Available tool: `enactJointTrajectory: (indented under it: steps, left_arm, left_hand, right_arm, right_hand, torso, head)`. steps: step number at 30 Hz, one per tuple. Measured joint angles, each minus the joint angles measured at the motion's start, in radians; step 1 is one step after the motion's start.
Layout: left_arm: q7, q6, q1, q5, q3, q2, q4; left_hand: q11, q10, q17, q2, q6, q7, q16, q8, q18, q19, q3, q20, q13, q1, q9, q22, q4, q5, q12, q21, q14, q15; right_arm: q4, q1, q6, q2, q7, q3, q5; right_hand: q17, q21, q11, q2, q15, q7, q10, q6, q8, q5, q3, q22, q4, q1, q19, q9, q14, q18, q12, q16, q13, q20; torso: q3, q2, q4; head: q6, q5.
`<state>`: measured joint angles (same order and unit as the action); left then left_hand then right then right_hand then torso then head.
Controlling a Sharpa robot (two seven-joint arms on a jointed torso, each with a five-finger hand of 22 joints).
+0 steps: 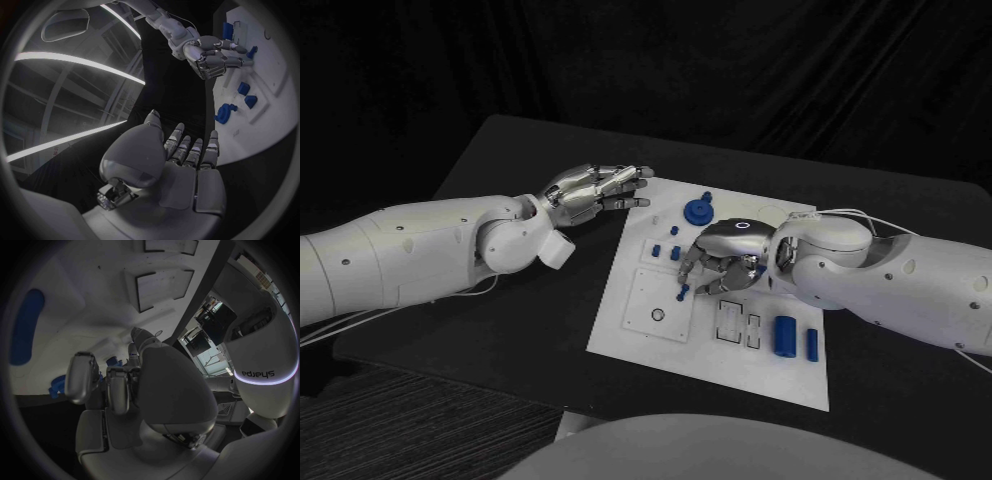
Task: Assemble the parts on the task board
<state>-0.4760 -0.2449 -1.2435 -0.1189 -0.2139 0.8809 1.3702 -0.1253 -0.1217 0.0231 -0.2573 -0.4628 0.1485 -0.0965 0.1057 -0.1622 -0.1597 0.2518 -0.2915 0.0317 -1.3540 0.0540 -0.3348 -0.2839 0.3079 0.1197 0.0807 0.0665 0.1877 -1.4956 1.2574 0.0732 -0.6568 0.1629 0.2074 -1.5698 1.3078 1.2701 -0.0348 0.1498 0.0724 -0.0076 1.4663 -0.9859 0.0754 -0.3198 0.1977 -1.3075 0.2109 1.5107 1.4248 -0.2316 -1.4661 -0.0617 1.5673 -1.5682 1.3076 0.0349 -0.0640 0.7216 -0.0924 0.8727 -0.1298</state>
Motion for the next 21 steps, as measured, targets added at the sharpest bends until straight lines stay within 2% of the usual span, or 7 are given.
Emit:
enactJointTrajectory:
  steps: [6,10,14,17,21]
  left_arm:
    - [0.0,0.0,0.0,0.0,0.0,-0.001,0.0]
    - [0.0,0.0,0.0,0.0,0.0,-0.001,-0.001]
    - [0.001,-0.001,0.0,0.0,0.0,-0.001,-0.001]
    - [0.001,-0.001,0.0,0.0,0.0,-0.002,-0.002]
    - [0.002,-0.001,0.0,0.0,0.0,-0.002,-0.002]
  left_hand:
    - [0.0,0.0,0.0,0.0,0.0,0.0,0.0,0.0,0.0,0.0,0.0,0.0,0.0,0.0,0.0,0.0,0.0,0.0,0.0,0.0,0.0,0.0]
    - [0.0,0.0,0.0,0.0,0.0,0.0,0.0,0.0,0.0,0.0,0.0,0.0,0.0,0.0,0.0,0.0,0.0,0.0,0.0,0.0,0.0,0.0]
    - [0.0,0.0,0.0,0.0,0.0,0.0,0.0,0.0,0.0,0.0,0.0,0.0,0.0,0.0,0.0,0.0,0.0,0.0,0.0,0.0,0.0,0.0]
    - [0.0,0.0,0.0,0.0,0.0,0.0,0.0,0.0,0.0,0.0,0.0,0.0,0.0,0.0,0.0,0.0,0.0,0.0,0.0,0.0,0.0,0.0]
    - [-0.003,-0.003,0.0,-0.004,0.0,0.0,0.0,0.0,0.0,0.0,-0.003,0.0,0.0,-0.004,0.0,0.0,0.003,0.0,0.004,0.0,0.0,0.0]
  right_arm:
    - [0.004,-0.002,-0.002,0.002,0.0,0.0,0.007]
    - [0.006,-0.003,-0.003,0.002,-0.001,0.0,0.014]
    - [0.006,-0.003,-0.005,0.001,-0.001,0.0,0.021]
    - [0.005,-0.003,-0.007,0.0,-0.001,0.0,0.024]
    - [0.004,-0.003,-0.01,-0.001,-0.001,0.0,0.027]
  right_hand:
    - [0.0,-0.008,0.0,0.0,0.0,-0.002,0.0,-0.008,0.0,0.001,0.007,0.0,0.001,0.0,-0.005,0.0,0.0,0.0,0.0,0.0,0.0,0.002]
    - [0.0,-0.014,0.0,-0.009,0.0,0.002,0.0,-0.023,0.001,0.005,0.01,0.0,-0.001,-0.01,-0.01,0.0,0.0,0.0,0.0,0.0,0.0,0.003]
    - [0.0,-0.025,0.0,-0.015,0.0,0.006,0.0,-0.027,0.005,0.045,0.009,0.0,-0.001,-0.015,-0.019,0.003,0.0,0.0,0.0,0.0,0.0,0.005]
    - [0.0,-0.025,0.0,-0.01,0.0,0.011,0.0,-0.022,-0.002,0.102,-0.003,0.0,0.0,-0.035,-0.019,0.007,0.0,0.0,0.0,0.0,0.0,0.005]
    - [0.0,-0.025,0.0,-0.008,0.0,0.011,0.0,-0.022,-0.002,0.134,-0.014,0.0,0.003,-0.048,-0.019,0.008,0.0,0.0,0.0,0.0,0.0,0.005]
  torso:
    - [0.0003,-0.001,0.0]
    - [0.0002,-0.001,0.0]
    - [0.0002,-0.001,0.0001]
    - [0.0002,-0.001,0.0005]
    - [0.0003,-0.001,0.0006]
  head:
    - [0.0,-0.002]
    - [0.0,-0.002]
    - [0.0,-0.002]
    - [0.0,-0.003]
    - [0.0,-0.004]
